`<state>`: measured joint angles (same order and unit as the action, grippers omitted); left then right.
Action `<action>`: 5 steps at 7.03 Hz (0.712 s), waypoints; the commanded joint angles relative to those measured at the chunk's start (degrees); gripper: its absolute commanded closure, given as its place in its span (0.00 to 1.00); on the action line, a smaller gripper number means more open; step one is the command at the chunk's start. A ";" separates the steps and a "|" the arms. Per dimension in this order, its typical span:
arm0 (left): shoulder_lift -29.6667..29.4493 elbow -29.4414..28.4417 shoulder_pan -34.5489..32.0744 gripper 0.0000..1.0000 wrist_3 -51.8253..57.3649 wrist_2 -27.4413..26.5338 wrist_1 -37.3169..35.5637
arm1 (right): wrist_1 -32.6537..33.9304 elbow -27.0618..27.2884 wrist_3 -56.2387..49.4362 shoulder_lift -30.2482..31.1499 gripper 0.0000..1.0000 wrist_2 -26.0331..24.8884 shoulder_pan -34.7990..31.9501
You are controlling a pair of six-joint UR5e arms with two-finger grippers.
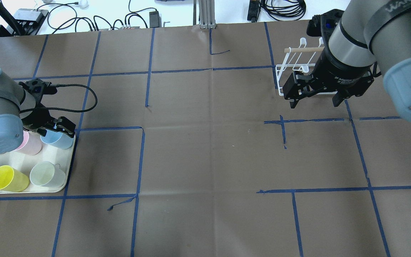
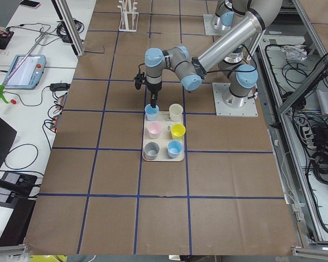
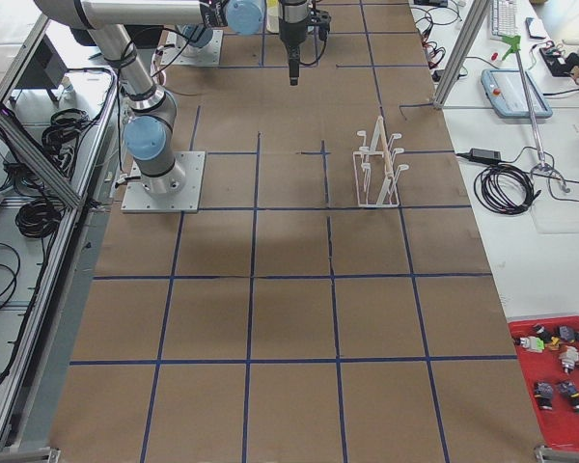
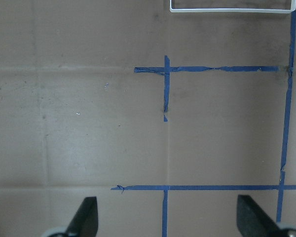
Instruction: Transfer IKEA cup to right arm and place on rack
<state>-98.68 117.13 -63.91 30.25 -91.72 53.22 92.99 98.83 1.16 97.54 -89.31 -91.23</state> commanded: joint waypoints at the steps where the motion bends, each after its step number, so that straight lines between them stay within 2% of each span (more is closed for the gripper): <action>1: -1.60 0.46 0.10 0.00 -0.63 -0.03 -1.11 | 0.09 -0.04 0.07 -0.07 0.00 0.01 0.00; 3: -5.98 0.46 0.10 0.00 -0.55 -0.03 -3.03 | 0.09 -0.04 0.07 0.02 0.00 0.01 0.00; 5: -5.57 0.38 0.10 0.04 -0.28 -0.12 -2.95 | 0.09 -0.12 0.07 -0.07 0.00 0.10 0.00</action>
<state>-104.19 117.58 -63.81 29.86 -91.78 50.45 93.04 98.76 1.23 97.49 -89.23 -91.23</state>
